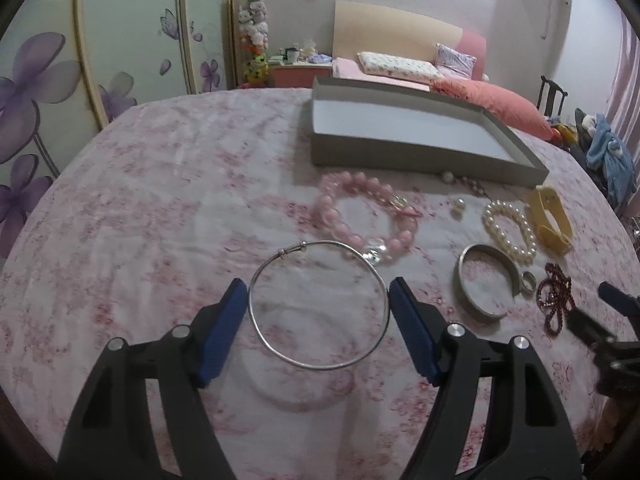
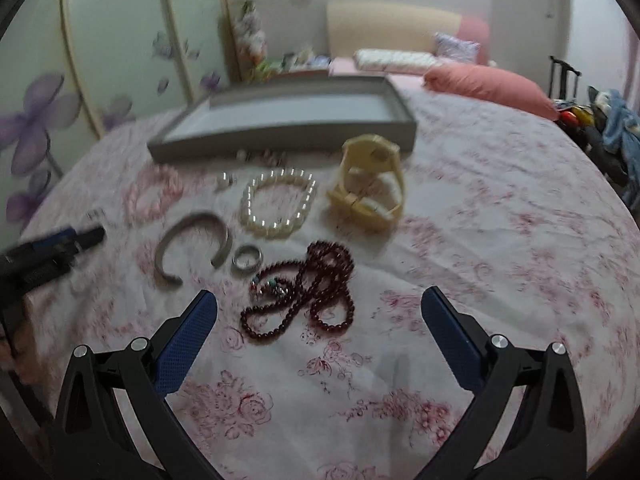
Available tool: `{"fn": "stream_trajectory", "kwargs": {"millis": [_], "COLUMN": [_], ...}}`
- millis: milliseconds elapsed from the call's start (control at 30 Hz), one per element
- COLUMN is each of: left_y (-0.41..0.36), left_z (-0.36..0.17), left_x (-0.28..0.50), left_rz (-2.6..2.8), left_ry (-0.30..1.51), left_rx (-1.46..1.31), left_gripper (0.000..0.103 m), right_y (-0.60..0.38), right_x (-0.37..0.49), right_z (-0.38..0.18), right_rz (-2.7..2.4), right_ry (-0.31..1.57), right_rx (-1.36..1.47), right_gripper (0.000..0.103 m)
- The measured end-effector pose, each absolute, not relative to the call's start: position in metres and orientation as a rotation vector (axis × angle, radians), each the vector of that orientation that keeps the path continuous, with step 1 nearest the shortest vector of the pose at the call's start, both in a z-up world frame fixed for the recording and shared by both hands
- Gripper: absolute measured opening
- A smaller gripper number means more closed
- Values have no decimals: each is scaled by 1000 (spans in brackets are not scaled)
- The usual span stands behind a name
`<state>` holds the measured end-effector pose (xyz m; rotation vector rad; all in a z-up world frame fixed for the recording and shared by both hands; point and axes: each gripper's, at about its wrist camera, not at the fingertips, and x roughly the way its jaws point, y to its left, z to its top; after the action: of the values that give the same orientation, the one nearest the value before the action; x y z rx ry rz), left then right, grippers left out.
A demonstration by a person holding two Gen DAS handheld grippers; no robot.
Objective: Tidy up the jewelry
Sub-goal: 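Grasp the thin silver bangle with the left tool while the right tool grasps the dark red bead necklace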
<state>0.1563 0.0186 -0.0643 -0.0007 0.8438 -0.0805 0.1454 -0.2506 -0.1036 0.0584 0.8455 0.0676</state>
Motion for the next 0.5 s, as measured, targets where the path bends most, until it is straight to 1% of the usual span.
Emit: {"fn": "stream_trajectory", "kwargs": {"millis": [167, 233, 300, 367, 400, 433, 467, 500], "left_y": [27, 27, 28, 27, 27, 27, 26, 26], "left_z": [-61, -60, -60, -60, -59, -59, -59, -59], "left_x": [157, 158, 158, 158, 159, 159, 159, 159], "left_rz": [-84, -86, -88, -91, -93, -95, -96, -96], "left_ry": [830, 829, 828, 825, 824, 822, 822, 821], "left_rx": [-14, -15, -16, -15, -15, -14, -13, -11], "left_gripper": [71, 71, 71, 71, 71, 71, 71, 71], "right_y": [-252, -255, -252, -250, -249, -247, -246, -246], "right_x": [164, 168, 172, 174, 175, 175, 174, 173], "right_z": [-115, -115, -115, -114, -113, -112, -111, -111], "right_rz": [60, 90, 89, 95, 102, 117, 128, 136], "right_ry": [909, 919, 913, 910, 907, 900, 894, 889], "right_rx": [20, 44, 16, -5, -11, -16, -18, -19], "right_gripper": [101, 97, 88, 81, 73, 69, 58, 46]}}
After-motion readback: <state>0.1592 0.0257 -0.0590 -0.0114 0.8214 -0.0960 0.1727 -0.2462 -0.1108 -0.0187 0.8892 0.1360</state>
